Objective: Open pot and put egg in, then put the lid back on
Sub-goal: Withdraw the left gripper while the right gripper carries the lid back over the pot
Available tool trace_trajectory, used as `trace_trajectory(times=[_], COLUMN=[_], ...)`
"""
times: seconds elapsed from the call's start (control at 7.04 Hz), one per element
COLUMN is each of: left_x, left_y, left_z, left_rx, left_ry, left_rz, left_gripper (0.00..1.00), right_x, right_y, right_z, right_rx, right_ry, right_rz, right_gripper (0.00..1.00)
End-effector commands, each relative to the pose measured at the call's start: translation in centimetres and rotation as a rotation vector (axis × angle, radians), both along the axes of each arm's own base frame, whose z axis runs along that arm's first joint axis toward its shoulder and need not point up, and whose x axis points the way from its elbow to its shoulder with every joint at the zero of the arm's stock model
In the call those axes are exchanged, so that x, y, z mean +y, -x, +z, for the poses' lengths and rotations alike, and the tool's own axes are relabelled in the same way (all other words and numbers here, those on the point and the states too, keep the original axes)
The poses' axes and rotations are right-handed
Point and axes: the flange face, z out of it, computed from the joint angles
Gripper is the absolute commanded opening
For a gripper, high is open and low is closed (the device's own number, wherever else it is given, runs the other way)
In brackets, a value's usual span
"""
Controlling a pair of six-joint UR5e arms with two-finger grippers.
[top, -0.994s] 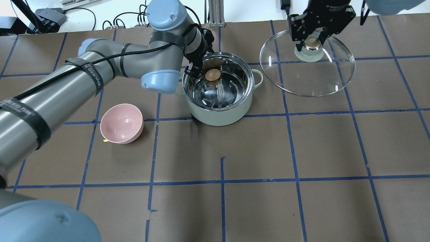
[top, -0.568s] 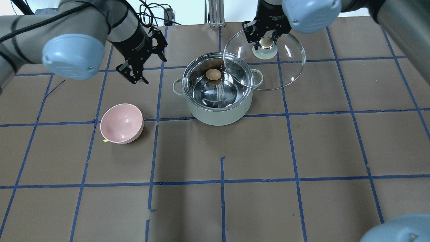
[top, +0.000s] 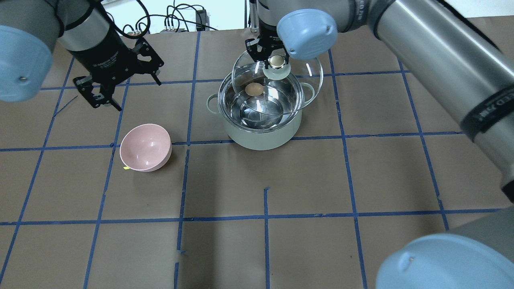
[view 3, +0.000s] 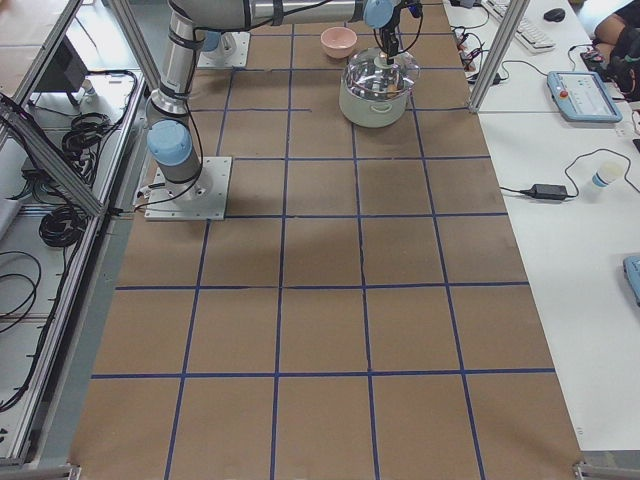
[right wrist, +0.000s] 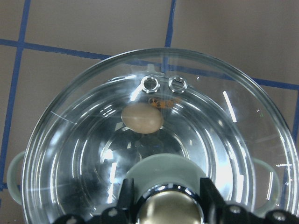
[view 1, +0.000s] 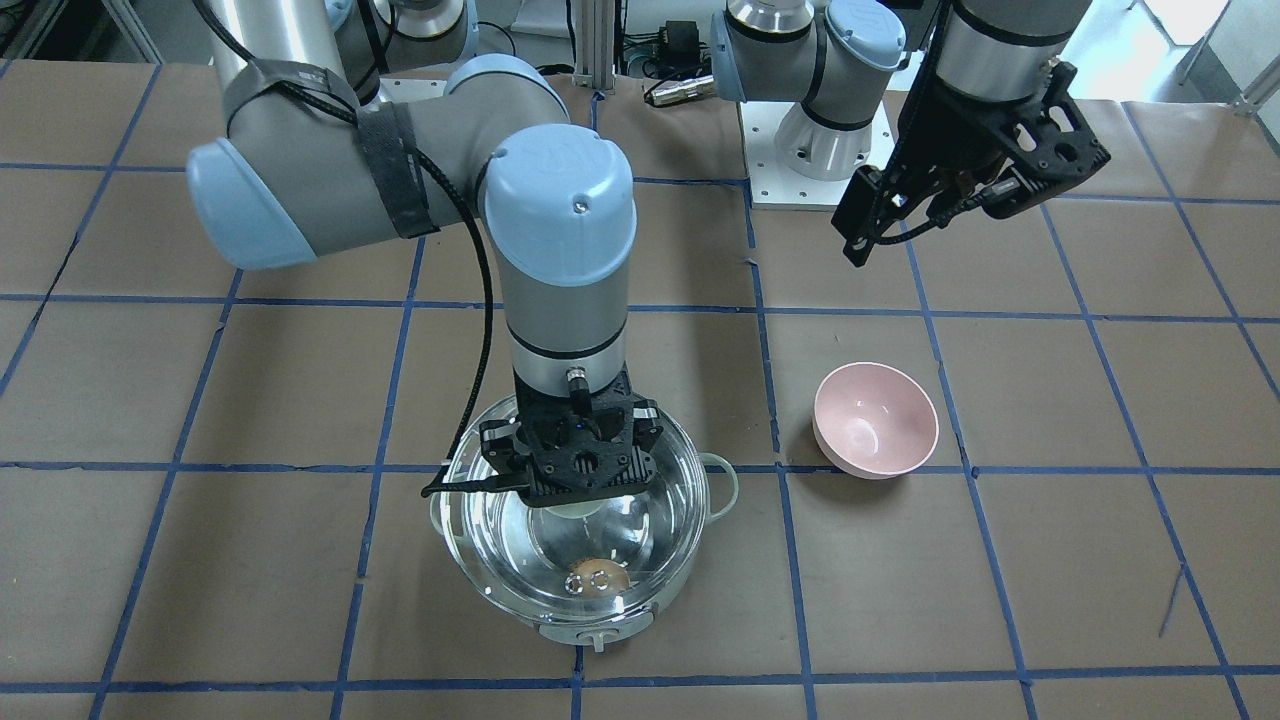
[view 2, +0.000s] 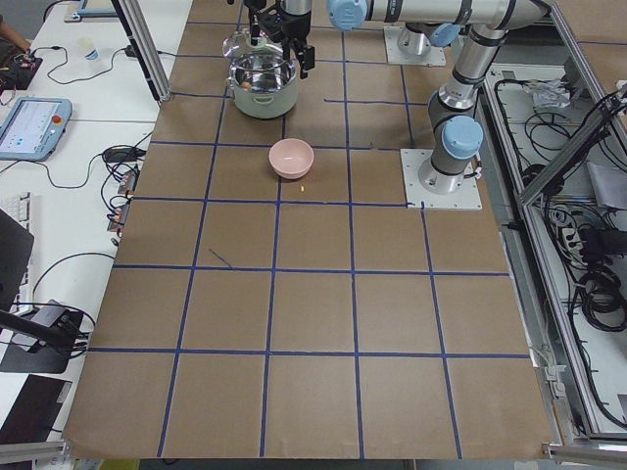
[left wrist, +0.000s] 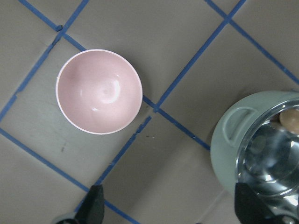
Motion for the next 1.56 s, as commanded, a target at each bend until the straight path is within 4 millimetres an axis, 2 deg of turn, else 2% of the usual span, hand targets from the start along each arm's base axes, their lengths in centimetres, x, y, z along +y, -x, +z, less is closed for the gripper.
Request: trace_trajectory(times=[0.0,0.14,0.28,0.57,0.71,0.85,0.99,1.42], left_x=[1.6,1.0,-0.2,-2.2,-3.8,-3.6,-3.1,-1.6], left_y=[-1.0,-1.7,-2.2,-1.6,-0.6,1.0,1.7,0.1], left_z=[2.7,3.8,3.9,2.2,1.4,1.0,0.7,2.3], left_rx=[-0.015,-0.016,-0.008,0.023,0.016,0.017,0.047,0.022], left_ry=[-0.044,-0.037,-0.033,0.005,0.048,0.044,0.044,0.022], left_rz=[-0.226,-0.261,-0.292,-0.384,-0.425,-0.44,-0.446,-0.417], left_gripper=[1.0,1.0,1.0,1.0,1.0,1.0,1.0,1.0], right_x=[-0.4,-0.3,-0.3,0.6,0.9,0.8,0.8,0.9], right_y=[-1.1,-1.1,-1.2,-1.2,-1.2,-1.2,-1.2,-1.1], right_z=[-1.8,-1.9,-1.8,-2.9,-2.8,-2.8,-2.7,-3.2], right_rx=[0.007,0.005,0.001,0.012,0.013,0.01,0.009,0.014], right_ry=[-0.012,-0.015,-0.015,-0.038,-0.038,-0.034,-0.033,-0.039], right_rz=[0.007,0.009,0.01,0.017,0.017,0.016,0.017,0.018], right_gripper=[0.02,0.02,0.02,0.02,0.02,0.02,0.02,0.02])
